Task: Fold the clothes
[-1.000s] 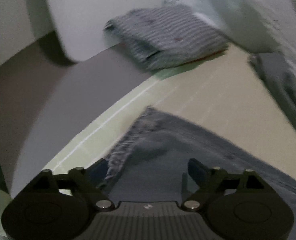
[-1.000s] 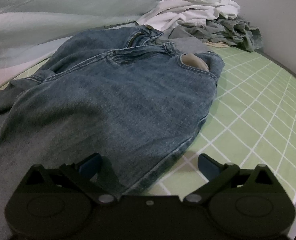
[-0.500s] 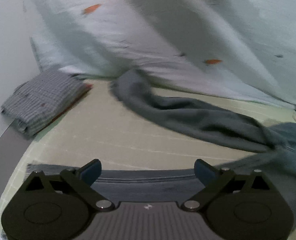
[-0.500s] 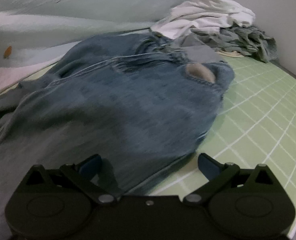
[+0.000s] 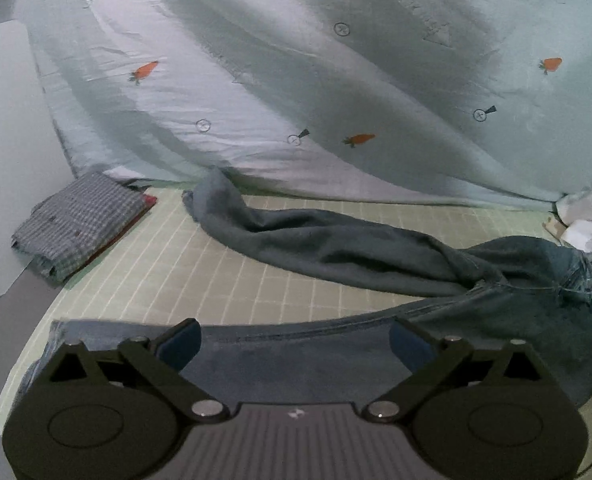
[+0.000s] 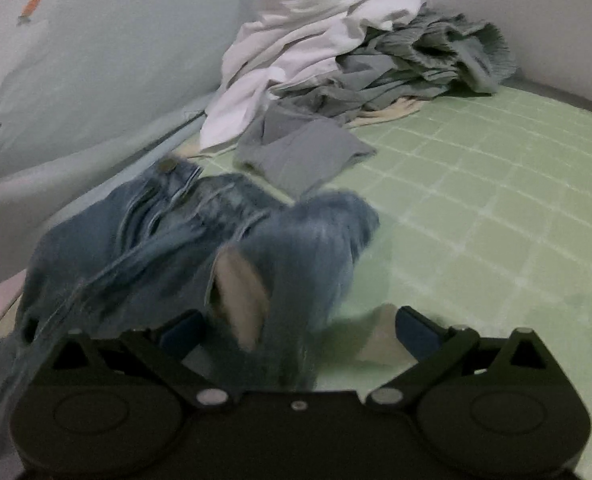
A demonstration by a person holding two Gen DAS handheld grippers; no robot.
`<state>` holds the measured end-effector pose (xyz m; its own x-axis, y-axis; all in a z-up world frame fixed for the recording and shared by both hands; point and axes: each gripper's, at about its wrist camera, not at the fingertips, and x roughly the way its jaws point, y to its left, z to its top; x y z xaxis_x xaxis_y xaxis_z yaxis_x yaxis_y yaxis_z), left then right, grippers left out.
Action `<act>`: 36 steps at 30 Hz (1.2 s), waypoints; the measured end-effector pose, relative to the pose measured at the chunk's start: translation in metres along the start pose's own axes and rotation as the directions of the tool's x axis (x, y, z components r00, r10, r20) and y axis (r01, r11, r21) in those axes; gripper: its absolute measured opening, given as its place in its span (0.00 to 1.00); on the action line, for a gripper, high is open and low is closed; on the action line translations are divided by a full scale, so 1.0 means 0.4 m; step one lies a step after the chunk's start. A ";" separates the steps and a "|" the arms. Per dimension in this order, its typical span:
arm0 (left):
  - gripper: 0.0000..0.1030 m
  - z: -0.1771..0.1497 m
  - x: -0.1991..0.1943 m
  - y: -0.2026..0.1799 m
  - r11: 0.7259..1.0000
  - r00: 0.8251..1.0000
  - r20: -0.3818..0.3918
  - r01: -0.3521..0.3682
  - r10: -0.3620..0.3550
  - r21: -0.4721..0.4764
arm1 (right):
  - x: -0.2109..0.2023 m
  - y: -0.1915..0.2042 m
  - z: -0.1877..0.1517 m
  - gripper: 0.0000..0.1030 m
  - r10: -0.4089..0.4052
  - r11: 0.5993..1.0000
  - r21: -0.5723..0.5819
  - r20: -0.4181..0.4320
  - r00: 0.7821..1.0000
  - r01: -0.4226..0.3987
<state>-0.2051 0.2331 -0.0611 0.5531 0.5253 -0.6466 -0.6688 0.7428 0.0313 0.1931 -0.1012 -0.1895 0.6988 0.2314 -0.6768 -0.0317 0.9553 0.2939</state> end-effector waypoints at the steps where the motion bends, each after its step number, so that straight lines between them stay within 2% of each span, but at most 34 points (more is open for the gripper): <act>1: 0.97 0.001 -0.008 -0.011 1.000 1.000 -0.006 -0.011 0.011 -0.010 | 0.012 0.004 0.012 0.99 0.013 1.000 -0.022 -0.007 1.000 -0.013; 2: 0.97 0.001 -0.014 -0.020 1.000 1.000 -0.012 -0.018 0.018 -0.022 | 0.023 0.009 0.021 0.96 0.027 0.998 -0.048 -0.014 1.000 -0.028; 4: 0.97 -0.002 -0.031 -0.043 0.997 0.999 -0.025 -0.030 0.028 -0.066 | 0.039 0.020 0.032 0.71 0.039 0.994 -0.105 -0.020 0.999 -0.041; 5: 0.97 -0.005 -0.037 -0.054 0.995 0.999 -0.031 -0.033 0.031 -0.092 | 0.039 0.023 0.030 0.67 0.043 0.990 -0.135 -0.019 0.999 -0.045; 6: 0.97 -0.007 -0.042 -0.064 0.992 0.999 -0.038 -0.037 0.033 -0.118 | 0.037 0.019 0.027 0.53 0.060 0.985 -0.161 -0.020 0.998 -0.062; 7: 0.97 -0.009 -0.044 -0.077 0.989 0.998 -0.048 -0.038 0.032 -0.140 | 0.031 0.010 0.022 0.27 0.066 0.981 -0.183 -0.021 0.998 -0.068; 10: 0.97 -0.013 -0.040 -0.111 0.985 0.997 -0.070 -0.044 0.033 -0.165 | 0.004 -0.050 0.016 0.20 0.098 0.978 -0.179 -0.035 0.995 -0.103; 14: 0.97 -0.019 -0.035 -0.136 0.981 0.995 -0.087 -0.058 0.043 -0.183 | -0.064 -0.131 -0.006 0.16 0.048 0.988 -0.145 -0.043 0.998 -0.054; 18: 0.97 -0.024 -0.032 -0.121 0.973 0.995 -0.092 -0.060 0.040 -0.222 | -0.106 -0.181 -0.038 0.21 -0.036 0.985 -0.168 -0.056 0.998 0.026; 20: 0.97 -0.025 -0.024 -0.098 0.966 0.994 -0.097 -0.066 0.042 -0.249 | -0.114 -0.181 -0.037 0.32 -0.095 0.978 -0.191 -0.059 0.994 0.082; 22: 0.97 -0.024 -0.014 -0.068 0.958 0.994 -0.102 -0.071 0.044 -0.278 | -0.117 -0.171 -0.029 0.56 -0.155 0.972 -0.187 -0.064 0.986 0.141; 23: 0.97 -0.024 -0.007 -0.047 0.953 0.994 -0.104 -0.072 0.043 -0.294 | -0.118 -0.165 -0.023 0.59 -0.177 0.971 -0.176 -0.066 0.982 0.164; 25: 0.97 -0.022 0.006 -0.008 0.944 0.993 -0.107 -0.076 0.044 -0.322 | -0.128 -0.149 -0.014 0.78 -0.206 0.971 -0.138 -0.063 0.976 0.196; 28: 0.97 -0.012 0.027 0.059 0.932 0.994 -0.095 -0.080 0.049 -0.354 | -0.146 -0.113 -0.001 0.97 -0.226 0.972 -0.070 -0.049 0.973 0.223; 32: 0.98 0.011 0.077 0.162 0.921 0.992 -0.099 -0.107 0.075 -0.374 | -0.183 -0.025 0.010 1.00 -0.196 0.981 -0.007 0.012 0.981 0.196; 36: 0.99 0.033 0.155 0.270 0.910 0.984 -0.146 -0.152 0.102 -0.386 | -0.195 0.096 0.007 1.00 -0.141 0.990 -0.007 0.063 0.988 0.142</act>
<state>-0.2364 0.3516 -0.0878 0.4034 0.5319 -0.7445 -0.8843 0.4357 -0.1678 0.1393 -0.0831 -0.1237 0.7399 0.0822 -0.6676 0.0626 0.9798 0.1900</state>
